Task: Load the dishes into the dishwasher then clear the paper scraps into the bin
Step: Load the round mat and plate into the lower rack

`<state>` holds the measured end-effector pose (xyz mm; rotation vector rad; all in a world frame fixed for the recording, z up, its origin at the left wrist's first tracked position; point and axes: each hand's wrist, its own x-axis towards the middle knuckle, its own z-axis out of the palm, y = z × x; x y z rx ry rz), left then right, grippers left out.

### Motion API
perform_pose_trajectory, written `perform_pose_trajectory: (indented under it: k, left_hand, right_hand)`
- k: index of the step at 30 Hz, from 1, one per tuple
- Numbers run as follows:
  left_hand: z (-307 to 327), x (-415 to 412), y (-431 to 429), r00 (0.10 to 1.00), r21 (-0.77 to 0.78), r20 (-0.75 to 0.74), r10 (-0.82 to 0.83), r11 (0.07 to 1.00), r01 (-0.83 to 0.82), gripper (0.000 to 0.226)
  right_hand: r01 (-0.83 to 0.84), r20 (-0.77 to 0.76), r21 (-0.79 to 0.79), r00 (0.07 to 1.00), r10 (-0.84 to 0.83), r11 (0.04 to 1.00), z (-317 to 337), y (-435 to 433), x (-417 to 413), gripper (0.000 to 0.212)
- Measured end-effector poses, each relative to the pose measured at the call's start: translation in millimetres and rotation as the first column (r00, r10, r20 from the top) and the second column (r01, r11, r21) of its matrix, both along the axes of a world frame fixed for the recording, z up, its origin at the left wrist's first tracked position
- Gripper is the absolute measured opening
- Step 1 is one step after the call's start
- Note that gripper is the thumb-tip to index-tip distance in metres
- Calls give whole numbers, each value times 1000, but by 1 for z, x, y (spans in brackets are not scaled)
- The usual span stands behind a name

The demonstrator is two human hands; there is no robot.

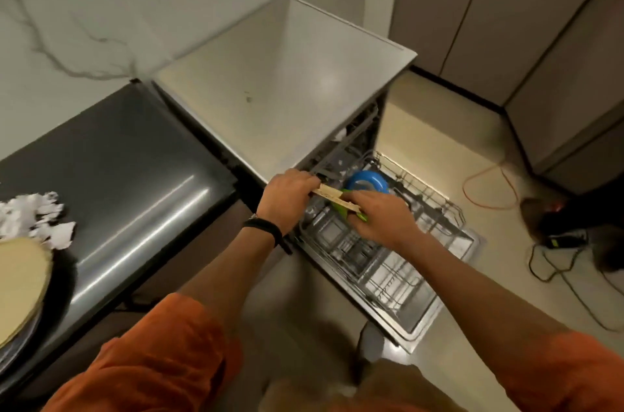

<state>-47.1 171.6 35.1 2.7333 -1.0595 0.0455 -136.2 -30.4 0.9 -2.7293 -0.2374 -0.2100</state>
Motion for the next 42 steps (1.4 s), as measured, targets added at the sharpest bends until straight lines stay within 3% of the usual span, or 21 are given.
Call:
perform_pose_trajectory:
  k: [9, 15, 26, 33, 42]
  left_hand:
    - [-135, 24, -56, 985, 129, -140, -96, 985, 115, 17]
    - [-255, 68, -76, 962, 148, -235, -137, 973, 174, 22]
    - [-428, 142, -89, 947, 137, -300, -114, 977, 161, 26]
    - [-476, 162, -85, 927, 168, -360, -101, 971, 171, 28]
    - [-480, 172, -89, 946, 156, -280, -166, 964, 215, 20]
  right_hand:
    - [194, -249, 60, 953, -173, 979, -113, -32, -20, 34]
    - [311, -361, 144, 900, -243, 939, -224, -31, 16, 39]
    - [414, -484, 105, 816, -317, 904, -392, -24, 84, 46]
    - [391, -547, 73, 785, -291, 917, -434, -25, 109, 40]
    - [411, -600, 7, 731, -325, 912, -452, -16, 148, 33]
